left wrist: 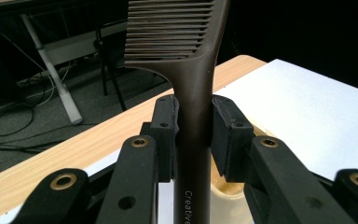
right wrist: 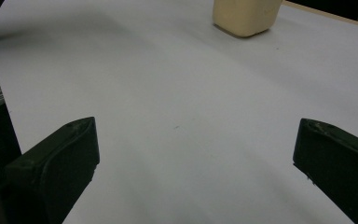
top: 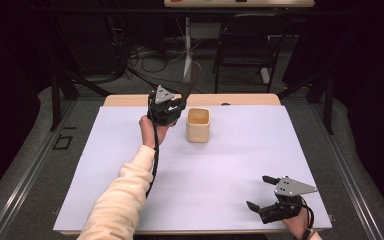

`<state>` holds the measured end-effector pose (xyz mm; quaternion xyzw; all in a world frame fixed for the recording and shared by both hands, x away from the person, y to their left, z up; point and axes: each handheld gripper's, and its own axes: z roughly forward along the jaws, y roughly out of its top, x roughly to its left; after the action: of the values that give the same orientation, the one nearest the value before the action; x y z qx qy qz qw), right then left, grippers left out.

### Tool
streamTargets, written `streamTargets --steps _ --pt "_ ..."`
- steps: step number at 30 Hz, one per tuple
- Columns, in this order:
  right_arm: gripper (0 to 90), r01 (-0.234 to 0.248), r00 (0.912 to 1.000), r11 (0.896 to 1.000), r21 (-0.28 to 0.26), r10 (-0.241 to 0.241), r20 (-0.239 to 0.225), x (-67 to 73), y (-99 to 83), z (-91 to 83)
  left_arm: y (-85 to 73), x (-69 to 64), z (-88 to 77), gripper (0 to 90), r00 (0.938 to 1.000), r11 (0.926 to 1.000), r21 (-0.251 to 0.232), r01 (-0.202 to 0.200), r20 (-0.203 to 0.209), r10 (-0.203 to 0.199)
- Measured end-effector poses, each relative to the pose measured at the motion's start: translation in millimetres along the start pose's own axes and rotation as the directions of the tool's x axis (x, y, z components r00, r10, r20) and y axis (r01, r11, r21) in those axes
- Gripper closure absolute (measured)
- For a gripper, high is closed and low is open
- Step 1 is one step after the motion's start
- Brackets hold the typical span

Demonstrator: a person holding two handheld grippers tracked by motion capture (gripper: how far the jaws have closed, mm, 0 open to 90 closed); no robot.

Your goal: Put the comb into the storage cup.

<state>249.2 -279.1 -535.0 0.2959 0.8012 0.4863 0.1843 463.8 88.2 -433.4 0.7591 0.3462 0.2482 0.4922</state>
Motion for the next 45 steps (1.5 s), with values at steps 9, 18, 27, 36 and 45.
streamTargets --steps 9,18,27,36,45 --pt "0.0 -0.001 1.0 1.0 0.001 0.001 0.0 0.0 0.0 -0.2 2.8 -2.8 4.1 72.1 1.0 0.9998 -0.022 -0.002 -0.001 0.002" --pt "0.0 -0.002 1.0 1.0 0.001 0.002 -0.003 -0.1 -0.1 -0.4 4.8 -5.3 9.5 72.1 1.0 0.999 -0.044 0.009 -0.002 -0.009" --pt "0.0 -0.002 1.0 1.0 -0.001 0.002 -0.004 -0.1 -0.3 -0.9 9.3 -12.2 14.8 72.1 0.9999 0.9973 -0.073 0.011 0.001 -0.011" --pt "0.0 -0.006 1.0 1.0 -0.002 0.006 -0.004 0.1 -0.4 -0.8 11.3 -18.0 19.6 72.1 0.9996 0.9929 -0.116 0.025 0.012 -0.024" --pt "0.0 -0.006 1.0 1.0 -0.002 0.006 -0.005 -0.1 -0.6 -1.0 12.8 -24.6 25.4 72.1 0.9996 0.9904 -0.137 0.018 0.024 -0.015"
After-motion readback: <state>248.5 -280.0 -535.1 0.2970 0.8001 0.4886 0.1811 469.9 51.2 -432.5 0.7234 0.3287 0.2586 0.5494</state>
